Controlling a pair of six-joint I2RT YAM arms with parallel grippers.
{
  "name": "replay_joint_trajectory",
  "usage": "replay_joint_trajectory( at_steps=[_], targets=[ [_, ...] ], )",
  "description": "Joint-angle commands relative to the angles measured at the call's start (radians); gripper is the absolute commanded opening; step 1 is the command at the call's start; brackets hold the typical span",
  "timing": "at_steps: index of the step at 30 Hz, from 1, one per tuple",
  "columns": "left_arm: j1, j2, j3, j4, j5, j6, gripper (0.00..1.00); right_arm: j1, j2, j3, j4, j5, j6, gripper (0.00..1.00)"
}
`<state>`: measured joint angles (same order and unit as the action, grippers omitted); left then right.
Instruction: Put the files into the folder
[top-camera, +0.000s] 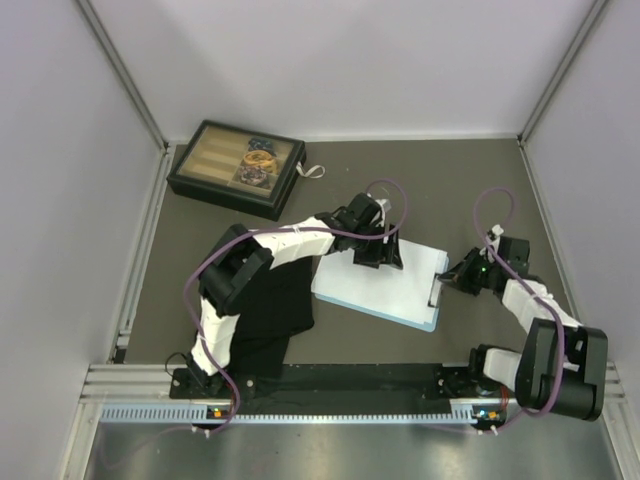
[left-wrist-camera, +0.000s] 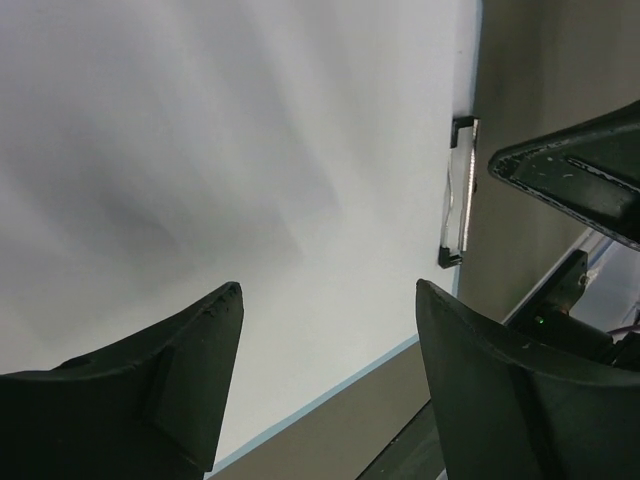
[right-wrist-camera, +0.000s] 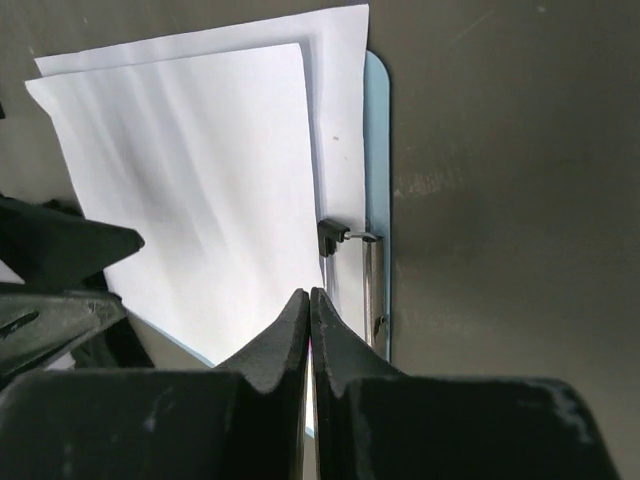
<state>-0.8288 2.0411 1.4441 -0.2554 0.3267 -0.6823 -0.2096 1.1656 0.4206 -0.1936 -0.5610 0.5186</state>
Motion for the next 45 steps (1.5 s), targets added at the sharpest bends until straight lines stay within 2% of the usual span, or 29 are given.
replay_joint_trajectory(
  at_steps=[1,2,3,4,5,7,10,14,15,16,21,29,35,45],
  targets=[
    [-0.029,0.001,0.05,0.03,0.028,-0.011,0.74,0.087,-0.024,0.115,-0.153,0.152,-0.083,0.0],
    [-0.032,-0.002,0.049,0.034,0.023,-0.011,0.74,0.116,-0.03,0.141,-0.2,0.256,-0.092,0.0],
    [-0.033,-0.005,0.048,0.035,0.014,-0.01,0.74,0.166,-0.041,0.186,-0.277,0.298,-0.092,0.04],
    [-0.035,-0.012,0.047,0.033,0.011,-0.008,0.74,0.183,-0.049,0.199,-0.302,0.332,-0.069,0.25],
    [-0.035,-0.016,0.047,0.028,0.006,-0.003,0.74,0.199,-0.058,0.219,-0.326,0.407,-0.054,0.35],
    [-0.035,-0.03,0.045,0.019,-0.015,0.006,0.74,0.245,-0.075,0.23,-0.375,0.456,-0.017,0.54],
    [-0.035,-0.047,0.042,-0.014,-0.055,0.029,0.75,0.304,-0.029,0.26,-0.424,0.487,-0.003,0.69],
    [-0.033,-0.048,0.055,-0.07,-0.106,0.056,0.74,0.371,0.051,0.325,-0.464,0.581,0.024,0.68],
    [-0.033,-0.048,0.053,-0.08,-0.115,0.059,0.74,0.38,0.065,0.331,-0.466,0.59,0.032,0.59],
    [-0.033,-0.051,0.053,-0.085,-0.129,0.066,0.74,0.387,0.084,0.339,-0.472,0.628,0.053,0.56],
    [-0.033,-0.052,0.05,-0.111,-0.164,0.072,0.74,0.423,0.127,0.357,-0.466,0.656,0.061,0.48],
    [-0.033,-0.041,0.05,-0.107,-0.172,0.07,0.73,0.46,0.201,0.35,-0.434,0.65,0.07,0.48],
    [-0.033,-0.025,0.053,-0.111,-0.176,0.073,0.73,0.458,0.229,0.334,-0.405,0.656,0.074,0.38],
    [-0.035,0.011,0.055,-0.127,-0.202,0.063,0.73,0.46,0.29,0.317,-0.4,0.665,0.07,0.39]
  ],
)
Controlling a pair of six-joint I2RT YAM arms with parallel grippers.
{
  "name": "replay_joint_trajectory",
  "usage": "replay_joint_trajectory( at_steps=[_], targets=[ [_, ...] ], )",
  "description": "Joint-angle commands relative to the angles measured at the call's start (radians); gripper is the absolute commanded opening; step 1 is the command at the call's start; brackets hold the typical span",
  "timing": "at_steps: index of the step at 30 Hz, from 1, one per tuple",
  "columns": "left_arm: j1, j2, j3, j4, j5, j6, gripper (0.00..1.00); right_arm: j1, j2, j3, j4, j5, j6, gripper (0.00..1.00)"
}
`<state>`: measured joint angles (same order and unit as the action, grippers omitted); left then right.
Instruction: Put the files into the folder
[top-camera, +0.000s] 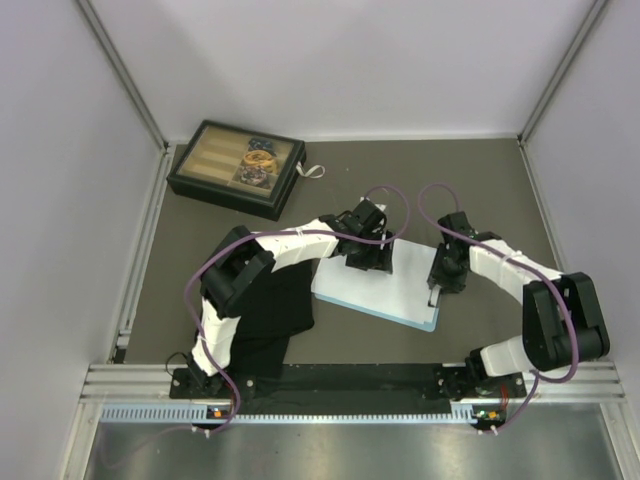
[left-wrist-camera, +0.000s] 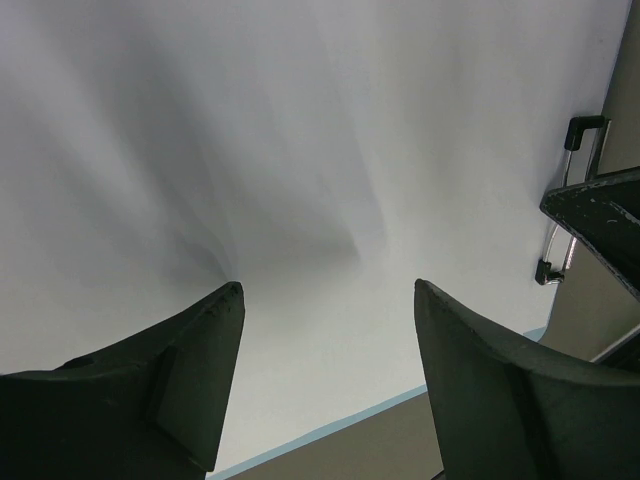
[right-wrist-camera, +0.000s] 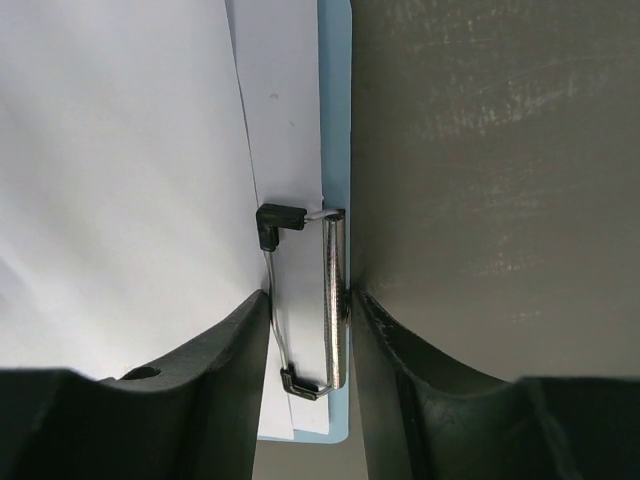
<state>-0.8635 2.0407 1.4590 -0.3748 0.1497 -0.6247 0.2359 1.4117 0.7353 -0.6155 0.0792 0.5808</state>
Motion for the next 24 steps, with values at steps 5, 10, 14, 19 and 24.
replay_joint_trajectory(
  at_steps=[5,10,14,19,24],
  targets=[
    [-0.002,0.044,0.054,-0.029,-0.048,-0.015,0.73,0.025,0.082,-0.013,0.034,0.036,0.013,0.23],
    [-0.002,0.078,0.052,-0.058,-0.067,-0.052,0.73,0.023,0.063,-0.037,0.072,0.024,0.007,0.0],
    [-0.002,0.084,0.035,-0.058,-0.071,-0.066,0.73,0.023,0.011,-0.066,0.132,-0.033,-0.028,0.0],
    [0.001,0.098,0.026,-0.075,-0.094,-0.069,0.73,0.019,-0.098,-0.135,0.24,-0.15,-0.039,0.0],
    [0.001,0.122,0.029,-0.085,-0.093,-0.069,0.73,-0.043,-0.132,-0.177,0.298,-0.272,-0.05,0.0]
  ],
)
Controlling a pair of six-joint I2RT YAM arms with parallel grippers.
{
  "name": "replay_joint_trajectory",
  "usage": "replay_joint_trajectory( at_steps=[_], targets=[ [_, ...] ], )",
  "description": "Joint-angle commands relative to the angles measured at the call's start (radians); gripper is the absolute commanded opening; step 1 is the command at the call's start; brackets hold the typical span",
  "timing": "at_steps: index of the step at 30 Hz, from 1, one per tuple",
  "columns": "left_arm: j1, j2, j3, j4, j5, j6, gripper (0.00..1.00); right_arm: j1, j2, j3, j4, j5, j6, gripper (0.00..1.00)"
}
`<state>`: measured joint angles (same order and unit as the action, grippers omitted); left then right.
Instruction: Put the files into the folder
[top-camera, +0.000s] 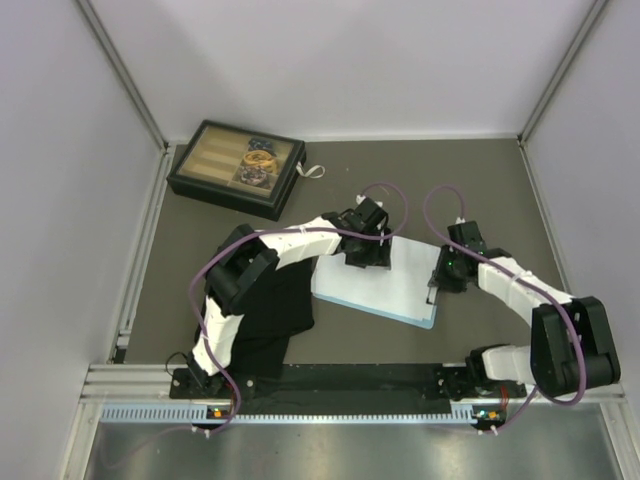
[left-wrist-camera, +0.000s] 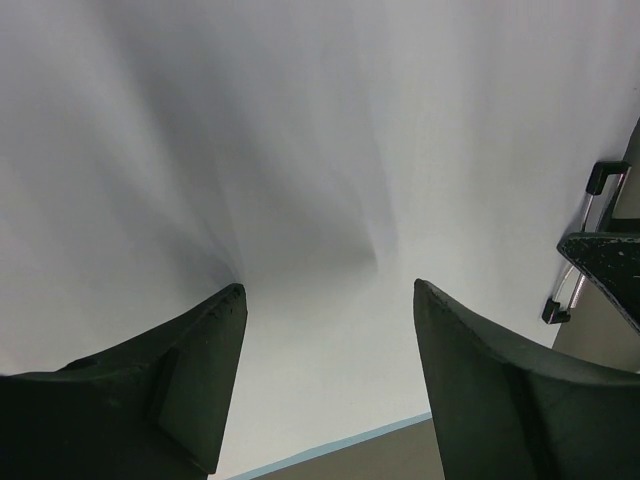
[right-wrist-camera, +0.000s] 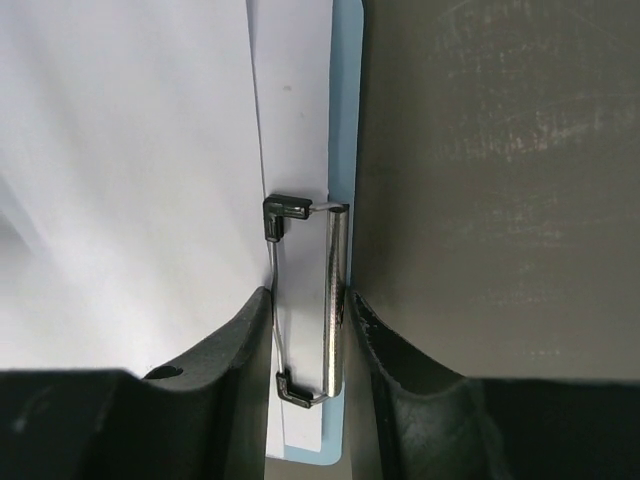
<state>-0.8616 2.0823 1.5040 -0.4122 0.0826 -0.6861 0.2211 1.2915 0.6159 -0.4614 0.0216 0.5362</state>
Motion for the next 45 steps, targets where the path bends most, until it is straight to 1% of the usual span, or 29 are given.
replay_joint_trajectory(
  at_steps=[1,6,11,15,21,24,31,34,35,38,39,41,42,43,44,45],
  targets=[
    [-0.001,0.084,-0.01,-0.059,-0.024,-0.007,0.73,-0.035,-0.015,-0.07,0.15,-0.225,-0.005,0.0],
    [-0.001,0.099,0.004,-0.068,-0.03,-0.003,0.73,-0.088,-0.028,-0.107,0.197,-0.31,-0.012,0.0],
    [-0.002,0.119,0.027,-0.076,-0.011,0.003,0.73,-0.108,-0.021,-0.13,0.234,-0.353,-0.013,0.0],
    [-0.004,0.136,0.042,-0.071,0.031,0.011,0.72,-0.12,-0.023,-0.123,0.214,-0.347,-0.028,0.0],
    [-0.002,0.144,0.067,-0.102,0.01,0.023,0.72,-0.149,-0.043,-0.127,0.199,-0.36,-0.036,0.0],
    [-0.002,0.127,0.082,-0.123,-0.017,0.048,0.73,-0.157,-0.054,-0.12,0.175,-0.331,-0.051,0.0],
    [-0.004,0.041,0.094,-0.122,0.014,0.076,0.75,-0.157,-0.054,-0.084,0.127,-0.313,-0.076,0.0],
    [-0.004,0.01,0.093,-0.14,-0.021,0.065,0.75,-0.157,-0.06,-0.038,0.051,-0.279,-0.105,0.0],
    [-0.004,-0.002,0.084,-0.139,-0.047,0.065,0.75,-0.157,-0.058,-0.013,0.026,-0.238,-0.117,0.0],
    [-0.005,-0.042,0.091,-0.146,-0.073,0.077,0.76,-0.16,-0.054,0.004,-0.02,-0.174,-0.087,0.0],
    [-0.007,-0.053,0.094,-0.149,-0.107,0.08,0.77,-0.157,-0.047,0.008,-0.037,-0.164,-0.081,0.0],
    [-0.007,-0.082,0.099,-0.143,-0.089,0.089,0.79,-0.155,-0.052,0.013,-0.036,-0.17,-0.081,0.0],
    [-0.008,-0.088,0.096,-0.113,-0.025,0.091,0.81,-0.155,-0.06,0.018,-0.039,-0.172,-0.084,0.02],
    [-0.008,-0.093,0.096,-0.093,0.009,0.095,0.81,-0.146,-0.064,0.024,-0.046,-0.175,-0.085,0.08],
    [-0.008,-0.088,0.101,-0.074,0.047,0.091,0.81,-0.14,-0.07,0.033,-0.049,-0.18,-0.087,0.14],
    [-0.01,-0.082,0.099,-0.032,0.115,0.085,0.81,-0.128,-0.073,0.039,-0.054,-0.18,-0.087,0.26]
  ],
)
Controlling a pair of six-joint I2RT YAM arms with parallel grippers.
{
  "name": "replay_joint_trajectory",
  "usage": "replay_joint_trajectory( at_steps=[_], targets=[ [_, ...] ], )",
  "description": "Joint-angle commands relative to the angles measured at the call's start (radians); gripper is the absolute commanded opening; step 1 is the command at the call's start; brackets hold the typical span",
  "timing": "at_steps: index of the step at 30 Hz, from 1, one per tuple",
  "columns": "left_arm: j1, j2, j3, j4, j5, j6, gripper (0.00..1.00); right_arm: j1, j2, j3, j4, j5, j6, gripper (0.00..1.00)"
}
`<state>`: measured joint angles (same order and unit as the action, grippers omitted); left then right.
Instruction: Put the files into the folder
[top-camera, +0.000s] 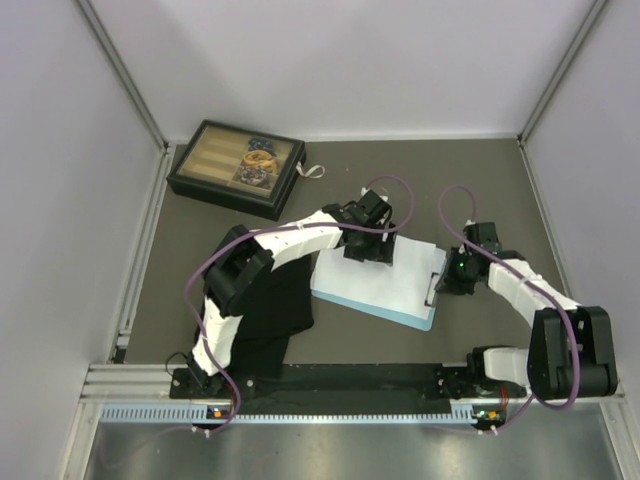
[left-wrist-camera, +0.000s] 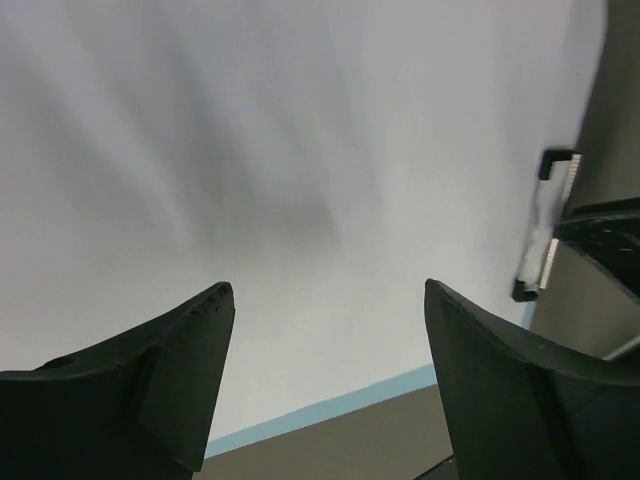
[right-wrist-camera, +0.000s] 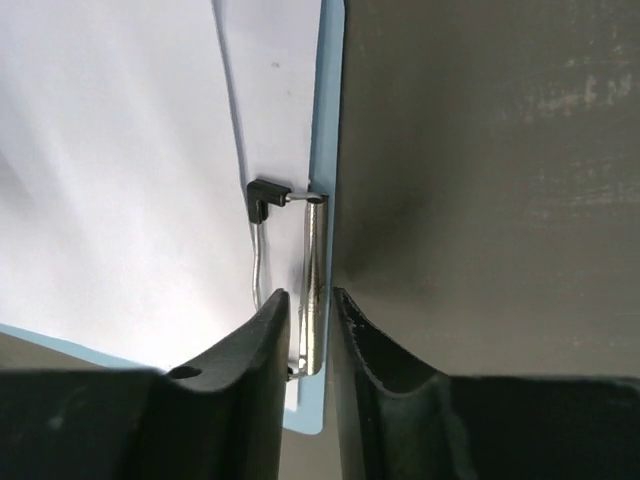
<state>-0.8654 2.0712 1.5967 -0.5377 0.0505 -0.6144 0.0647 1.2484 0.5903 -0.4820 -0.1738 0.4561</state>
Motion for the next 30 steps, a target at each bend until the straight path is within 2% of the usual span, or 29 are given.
replay_joint_trajectory(
  at_steps=[1,2,3,5,15,19,22,26,30],
  targets=[
    [-0.007,-0.053,0.008,0.116,0.17,0.005,0.8,0.035,-0.036,0.071,-0.041,0.016,-0.005,0.32],
    [-0.01,-0.04,0.012,0.131,0.196,-0.01,0.78,0.041,-0.038,0.083,-0.043,0.014,-0.005,0.37],
    [-0.011,-0.025,0.017,0.16,0.219,-0.019,0.77,0.05,-0.038,0.088,-0.046,0.019,-0.004,0.48],
    [-0.011,0.019,0.031,0.179,0.249,-0.047,0.74,0.07,-0.03,0.1,-0.053,0.036,0.0,0.55],
    [-0.011,0.099,0.029,0.182,0.193,-0.064,0.69,0.155,0.091,0.143,-0.082,0.155,0.033,0.56],
    [-0.011,0.101,-0.016,0.197,0.183,-0.085,0.68,0.179,0.135,0.173,-0.095,0.195,0.055,0.55],
    [-0.011,0.098,-0.041,0.217,0.186,-0.102,0.67,0.191,0.174,0.195,-0.136,0.256,0.07,0.49],
    [-0.011,0.089,-0.058,0.229,0.178,-0.107,0.66,0.202,0.19,0.207,-0.167,0.316,0.079,0.32],
    [-0.011,0.092,-0.055,0.231,0.186,-0.108,0.66,0.211,0.218,0.227,-0.191,0.335,0.081,0.32]
  ],
)
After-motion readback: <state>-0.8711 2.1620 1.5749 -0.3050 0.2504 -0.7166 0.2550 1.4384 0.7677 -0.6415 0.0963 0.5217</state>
